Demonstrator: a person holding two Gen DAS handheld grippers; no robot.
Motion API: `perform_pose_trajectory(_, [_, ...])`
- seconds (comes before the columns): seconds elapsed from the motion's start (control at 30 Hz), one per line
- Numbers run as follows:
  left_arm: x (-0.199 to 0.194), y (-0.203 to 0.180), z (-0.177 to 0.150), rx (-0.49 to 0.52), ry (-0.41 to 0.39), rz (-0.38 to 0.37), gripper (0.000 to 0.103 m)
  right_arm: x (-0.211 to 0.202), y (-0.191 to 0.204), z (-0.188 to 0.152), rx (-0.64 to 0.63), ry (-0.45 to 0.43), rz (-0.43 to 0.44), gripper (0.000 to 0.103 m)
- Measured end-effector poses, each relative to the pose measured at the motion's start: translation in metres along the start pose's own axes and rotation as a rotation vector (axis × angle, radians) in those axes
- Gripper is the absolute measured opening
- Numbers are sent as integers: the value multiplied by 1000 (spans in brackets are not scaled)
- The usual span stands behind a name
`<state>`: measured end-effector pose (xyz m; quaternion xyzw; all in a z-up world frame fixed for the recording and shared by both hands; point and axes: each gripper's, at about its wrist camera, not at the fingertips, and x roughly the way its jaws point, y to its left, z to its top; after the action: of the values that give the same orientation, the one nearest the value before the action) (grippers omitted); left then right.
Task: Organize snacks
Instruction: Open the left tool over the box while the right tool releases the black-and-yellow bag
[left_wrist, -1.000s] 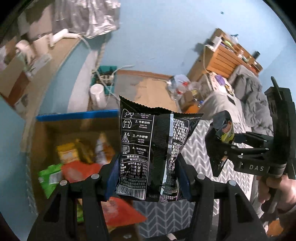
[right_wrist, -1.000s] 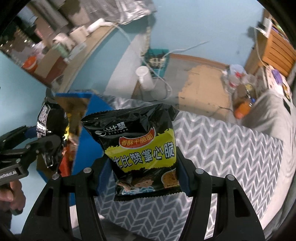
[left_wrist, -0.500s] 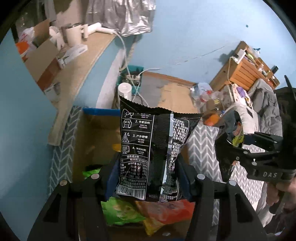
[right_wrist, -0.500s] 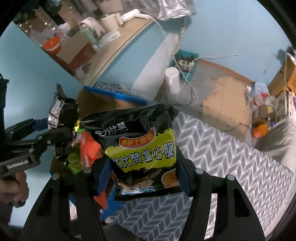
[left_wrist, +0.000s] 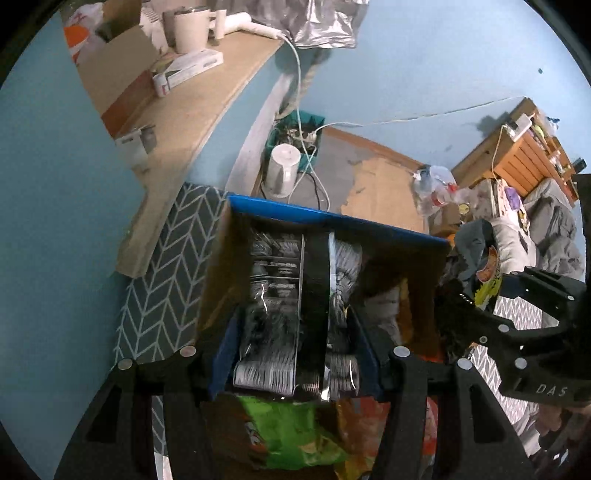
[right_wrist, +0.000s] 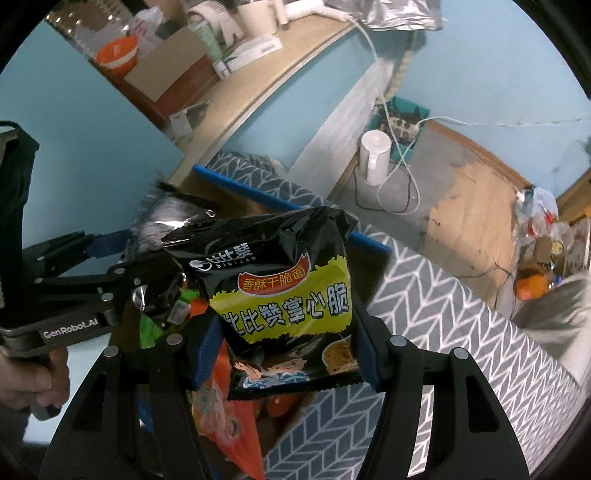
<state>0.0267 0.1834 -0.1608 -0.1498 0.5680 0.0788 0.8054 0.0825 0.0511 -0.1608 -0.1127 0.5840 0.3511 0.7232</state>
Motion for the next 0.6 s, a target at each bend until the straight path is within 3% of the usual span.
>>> perform_pose_trajectory(0.27, [-1,6,0,-15,-1,16,67,15,8,13,-36,38,-11,64])
perform_pose_trajectory(0.4, [-10,8,-3,-23,-18,17,70,10,12,12,-45,29,-18,77])
perform_pose_trajectory(0.6, [-28,11,-8,-49,-50,4,72,0,17,9,-59,12,-38,78])
